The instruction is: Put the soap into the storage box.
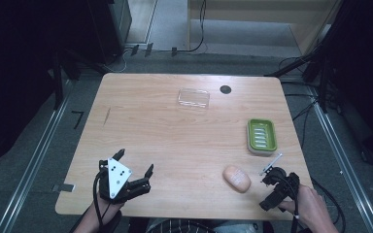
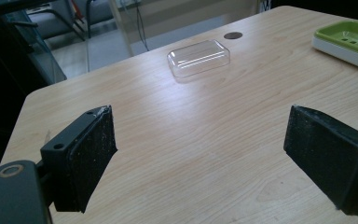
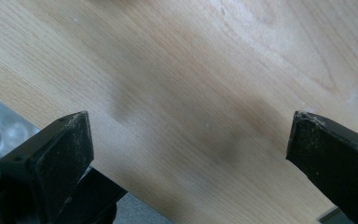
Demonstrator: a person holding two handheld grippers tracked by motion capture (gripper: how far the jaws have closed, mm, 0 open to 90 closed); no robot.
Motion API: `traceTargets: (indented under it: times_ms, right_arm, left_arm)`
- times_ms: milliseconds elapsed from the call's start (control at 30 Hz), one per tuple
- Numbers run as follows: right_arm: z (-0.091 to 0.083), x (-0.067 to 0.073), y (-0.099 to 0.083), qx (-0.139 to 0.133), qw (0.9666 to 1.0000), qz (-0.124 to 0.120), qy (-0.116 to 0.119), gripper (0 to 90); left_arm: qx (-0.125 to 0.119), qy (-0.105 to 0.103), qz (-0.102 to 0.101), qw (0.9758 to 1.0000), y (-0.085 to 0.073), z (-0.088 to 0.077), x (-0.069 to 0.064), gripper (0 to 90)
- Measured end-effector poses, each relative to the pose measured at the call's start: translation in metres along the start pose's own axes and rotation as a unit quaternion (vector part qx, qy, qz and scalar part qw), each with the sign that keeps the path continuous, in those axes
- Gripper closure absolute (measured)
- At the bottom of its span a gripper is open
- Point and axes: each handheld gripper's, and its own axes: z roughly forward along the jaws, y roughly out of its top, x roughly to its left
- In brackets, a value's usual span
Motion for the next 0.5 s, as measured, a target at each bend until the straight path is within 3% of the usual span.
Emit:
traceTargets:
  times_ms: [333, 500]
  right_arm:
    - [-0.0032, -0.0017, 0.0038, -0.006, 1.0, 0.0, 0.0, 0.7]
    - [-0.0019, 0.0027, 0.009, 0.002, 1.0, -0.005, -0.003, 0.7]
  left_arm:
    - [0.001, -0.001, 0.0, 1.0, 0.0019, 0.0048, -0.0026, 9.7]
    - [0.006, -0.011, 0.012, 0.9998, 0.0029, 0.0074, -0.0051, 9.7]
